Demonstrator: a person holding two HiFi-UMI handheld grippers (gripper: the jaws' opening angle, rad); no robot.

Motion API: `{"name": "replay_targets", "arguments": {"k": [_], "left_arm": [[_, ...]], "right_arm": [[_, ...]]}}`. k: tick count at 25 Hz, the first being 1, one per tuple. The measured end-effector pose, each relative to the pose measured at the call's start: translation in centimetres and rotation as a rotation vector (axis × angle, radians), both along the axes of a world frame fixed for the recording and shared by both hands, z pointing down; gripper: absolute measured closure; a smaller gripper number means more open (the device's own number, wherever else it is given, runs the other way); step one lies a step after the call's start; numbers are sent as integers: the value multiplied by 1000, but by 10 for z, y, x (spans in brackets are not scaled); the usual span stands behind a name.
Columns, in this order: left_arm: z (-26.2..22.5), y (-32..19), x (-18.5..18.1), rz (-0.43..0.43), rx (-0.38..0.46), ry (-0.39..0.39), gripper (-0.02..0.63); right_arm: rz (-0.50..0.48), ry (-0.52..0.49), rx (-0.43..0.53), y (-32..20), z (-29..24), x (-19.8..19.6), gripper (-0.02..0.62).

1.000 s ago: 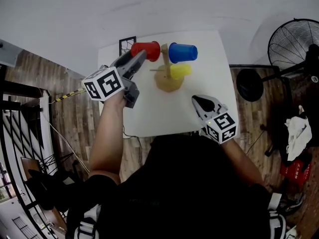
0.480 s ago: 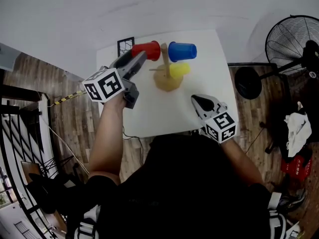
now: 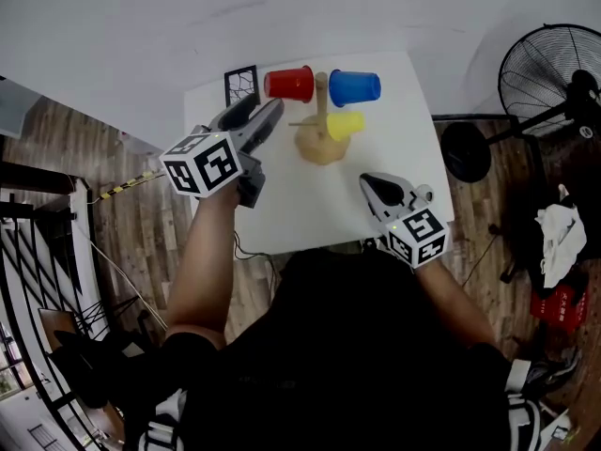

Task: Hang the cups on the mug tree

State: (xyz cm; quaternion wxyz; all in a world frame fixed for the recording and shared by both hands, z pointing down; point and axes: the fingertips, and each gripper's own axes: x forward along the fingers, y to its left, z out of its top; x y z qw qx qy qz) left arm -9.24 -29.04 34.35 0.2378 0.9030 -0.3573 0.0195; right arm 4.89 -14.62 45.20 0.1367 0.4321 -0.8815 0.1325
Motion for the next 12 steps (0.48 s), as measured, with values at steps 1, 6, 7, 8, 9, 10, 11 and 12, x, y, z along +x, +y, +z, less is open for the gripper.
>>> {"name": "replay_targets", "arguments": {"k": [1, 6, 7, 8, 9, 10, 11, 12], "left_arm": [[-1, 2, -1, 3, 6, -1, 345], [3, 20, -10, 19, 23, -21, 348], [6, 25, -11, 21, 20, -22, 356], [10, 29, -13, 24, 16, -23, 367], [14, 34, -14, 27, 10, -26, 377], [19, 39, -15, 32, 3, -33, 388], [25, 44, -15, 38, -4, -41, 401], [30, 49, -15, 44, -10, -50, 419]], "right_arm": [[3, 3, 6, 1, -2, -3, 588], [42, 6, 39, 6, -11, -7, 588], [52, 1, 44, 7, -13, -7, 588], [62, -9, 48, 7, -14, -8, 588], [72, -23, 49, 8, -15, -8, 588], [82, -43, 48, 9, -16, -8, 588], [92, -64, 46, 10, -18, -8, 588], [101, -83, 47, 11, -19, -9, 588]]}}
